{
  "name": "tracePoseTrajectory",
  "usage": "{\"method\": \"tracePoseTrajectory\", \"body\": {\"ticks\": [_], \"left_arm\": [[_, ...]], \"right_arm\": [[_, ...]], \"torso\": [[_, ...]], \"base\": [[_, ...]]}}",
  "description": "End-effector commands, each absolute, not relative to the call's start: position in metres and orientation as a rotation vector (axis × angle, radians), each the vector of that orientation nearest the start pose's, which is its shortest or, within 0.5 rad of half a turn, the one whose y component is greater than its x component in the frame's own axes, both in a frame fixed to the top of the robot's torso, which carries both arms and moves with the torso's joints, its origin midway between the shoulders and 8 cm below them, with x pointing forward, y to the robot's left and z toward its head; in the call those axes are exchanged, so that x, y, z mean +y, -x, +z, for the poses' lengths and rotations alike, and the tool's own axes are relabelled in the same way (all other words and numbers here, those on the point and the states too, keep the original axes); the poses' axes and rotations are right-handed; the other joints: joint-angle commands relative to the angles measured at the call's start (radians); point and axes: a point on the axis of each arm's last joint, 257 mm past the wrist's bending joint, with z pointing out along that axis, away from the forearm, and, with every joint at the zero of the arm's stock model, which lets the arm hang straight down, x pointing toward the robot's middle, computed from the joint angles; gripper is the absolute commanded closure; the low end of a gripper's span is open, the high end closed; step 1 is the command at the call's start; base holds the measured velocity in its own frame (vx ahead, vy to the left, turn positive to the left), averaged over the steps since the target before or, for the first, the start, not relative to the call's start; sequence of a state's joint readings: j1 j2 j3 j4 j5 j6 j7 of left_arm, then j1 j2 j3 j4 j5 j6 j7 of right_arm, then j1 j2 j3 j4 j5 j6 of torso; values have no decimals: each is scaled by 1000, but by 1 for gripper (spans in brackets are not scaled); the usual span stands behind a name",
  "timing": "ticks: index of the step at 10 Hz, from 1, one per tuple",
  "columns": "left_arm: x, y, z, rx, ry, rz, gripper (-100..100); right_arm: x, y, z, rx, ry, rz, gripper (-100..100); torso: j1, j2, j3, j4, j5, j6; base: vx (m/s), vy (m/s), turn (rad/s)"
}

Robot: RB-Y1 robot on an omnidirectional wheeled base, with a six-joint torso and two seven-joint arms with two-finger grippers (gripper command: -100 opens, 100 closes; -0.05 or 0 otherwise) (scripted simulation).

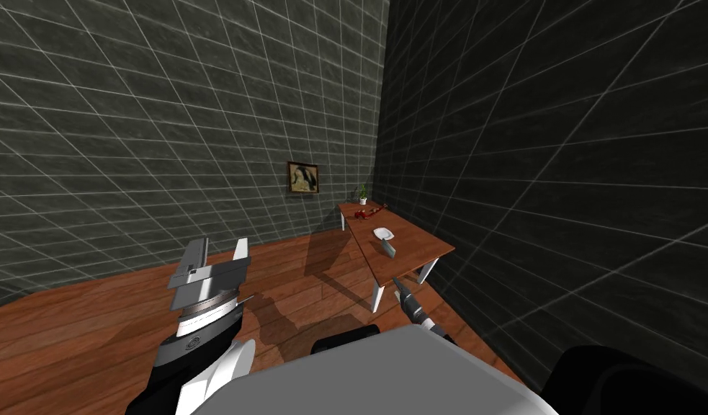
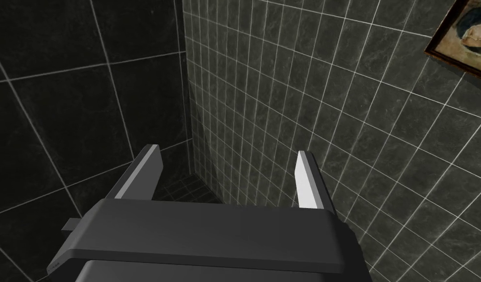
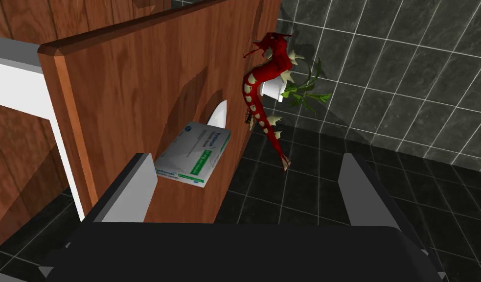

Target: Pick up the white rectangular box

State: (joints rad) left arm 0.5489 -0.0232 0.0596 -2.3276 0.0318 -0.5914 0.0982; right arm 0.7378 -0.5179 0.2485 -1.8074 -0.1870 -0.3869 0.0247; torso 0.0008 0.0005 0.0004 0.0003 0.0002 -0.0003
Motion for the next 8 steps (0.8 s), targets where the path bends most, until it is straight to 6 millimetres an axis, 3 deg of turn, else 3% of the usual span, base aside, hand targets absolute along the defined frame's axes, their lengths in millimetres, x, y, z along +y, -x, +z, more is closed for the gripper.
{"method": "tracePoseTrajectory", "body": {"ticks": [1,2,3,4,5,6,7,8], "left_arm": [[303,-309,48,483,634,-1355,0],[303,-309,48,483,634,-1355,0],[303,-309,48,483,634,-1355,0],[303,-309,48,483,634,-1355,0],[303,-309,48,483,634,-1355,0],[303,-309,48,483,634,-1355,0],[303,-309,48,483,634,-1355,0],[303,-309,48,483,634,-1355,0]], "right_arm": [[-285,-266,-360,1650,-1136,1069,-100],[-286,-244,-384,1727,-1174,1036,-100],[-292,-240,-389,1748,-1170,1019,-100],[-298,-213,-416,1835,-1209,969,-100],[-300,-212,-415,1845,-1199,963,-100],[-309,-183,-438,1932,-1229,909,-100],[-312,-182,-439,1941,-1223,902,-100],[-320,-154,-457,2021,-1247,850,-100]], "torso": [[0,0,0,0,0,0],[-1,0,0,0,0,1],[0,-1,-1,0,0,0],[-1,-1,-1,0,0,1],[-1,-2,-1,0,0,0],[-1,-2,-1,0,0,1],[-1,-2,-1,0,0,0],[-1,-2,-1,0,0,1]], "base": [[2,19,82],[11,26,189],[14,17,120],[21,21,224],[19,16,126],[24,22,206],[20,15,123],[26,24,231]]}}
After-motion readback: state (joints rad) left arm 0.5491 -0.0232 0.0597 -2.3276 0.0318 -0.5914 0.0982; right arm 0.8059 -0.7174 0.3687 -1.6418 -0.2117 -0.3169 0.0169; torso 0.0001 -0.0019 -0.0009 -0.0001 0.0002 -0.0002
